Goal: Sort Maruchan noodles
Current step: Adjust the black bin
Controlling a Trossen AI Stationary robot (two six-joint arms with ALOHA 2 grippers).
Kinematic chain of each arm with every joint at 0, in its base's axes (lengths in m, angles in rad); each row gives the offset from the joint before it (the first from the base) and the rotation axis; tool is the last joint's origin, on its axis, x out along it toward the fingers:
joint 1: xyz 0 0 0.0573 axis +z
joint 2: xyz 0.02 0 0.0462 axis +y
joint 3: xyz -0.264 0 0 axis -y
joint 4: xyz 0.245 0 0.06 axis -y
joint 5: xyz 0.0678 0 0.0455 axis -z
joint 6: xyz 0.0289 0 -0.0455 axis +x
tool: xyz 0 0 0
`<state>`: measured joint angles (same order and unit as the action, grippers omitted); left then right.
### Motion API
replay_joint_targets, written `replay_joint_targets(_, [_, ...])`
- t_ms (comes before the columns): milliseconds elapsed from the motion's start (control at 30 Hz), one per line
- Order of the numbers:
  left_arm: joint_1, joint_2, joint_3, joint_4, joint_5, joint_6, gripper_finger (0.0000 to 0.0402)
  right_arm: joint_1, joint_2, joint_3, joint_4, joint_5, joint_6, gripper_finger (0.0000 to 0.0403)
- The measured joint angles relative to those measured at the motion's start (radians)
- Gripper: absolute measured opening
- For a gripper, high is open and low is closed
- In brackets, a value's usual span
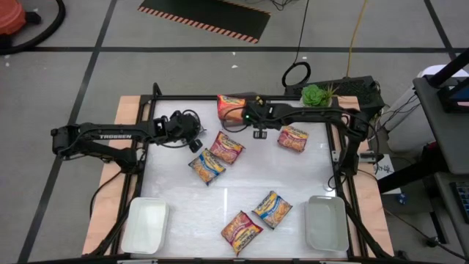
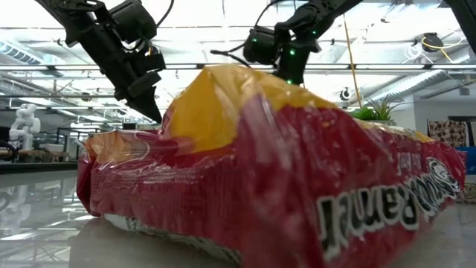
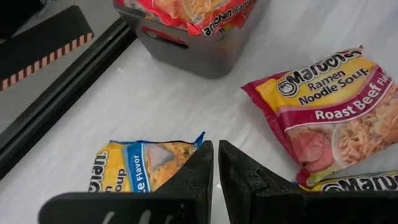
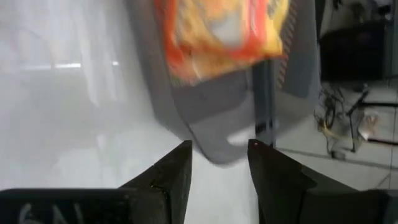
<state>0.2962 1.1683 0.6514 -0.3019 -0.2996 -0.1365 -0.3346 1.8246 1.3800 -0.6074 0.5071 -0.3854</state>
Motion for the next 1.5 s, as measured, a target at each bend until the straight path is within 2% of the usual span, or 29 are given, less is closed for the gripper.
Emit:
replay_joint_targets(133, [0.001, 0.000, 0.000, 0.004, -0.010, 0.003, 0.0033, -0.023, -0.063, -0.111, 0.075, -0.008, 0.015, 0.0148])
replay_joint_targets(300, [0.009, 0.000, 0.000, 0.012, -0.026, 0.003, 0.0033, -0.051, -0.169, -0.308, 0.277, -0.016, -0.042, 0.0148])
replay_joint_targets(500, [0.034, 0.000, 0.000, 0.023, -0.032, 0.011, 0.0033, -0.121, -0.226, -0.517, 0.563, -0.243, -0.093, 0.0134])
replay_joint_targets(600, [0.049, 0.000, 0.000, 0.040, -0.042, 0.021, 0.0033, -0.141, -0.217, -0.568, 0.619, -0.274, -0.102, 0.0116])
replay_joint_targets(1033, [0.077, 0.000, 0.000, 0.222, -0.042, 0.028, 0.0033, -0.146, -0.211, -0.619, 0.864, -0.355, -0.020, 0.0041])
replay_joint_targets(1300, [0.068, 0.001, 0.000, 0.159, -0.038, 0.020, 0.0033, -0.146, -0.194, -0.619, 0.942, -0.355, -0.053, 0.0016])
replay_joint_targets(1500, [0.066, 0.001, 0.000, 0.134, -0.033, 0.010, 0.0033, -0.144, -0.119, -0.616, 1.018, -0.434, -0.067, 0.0013])
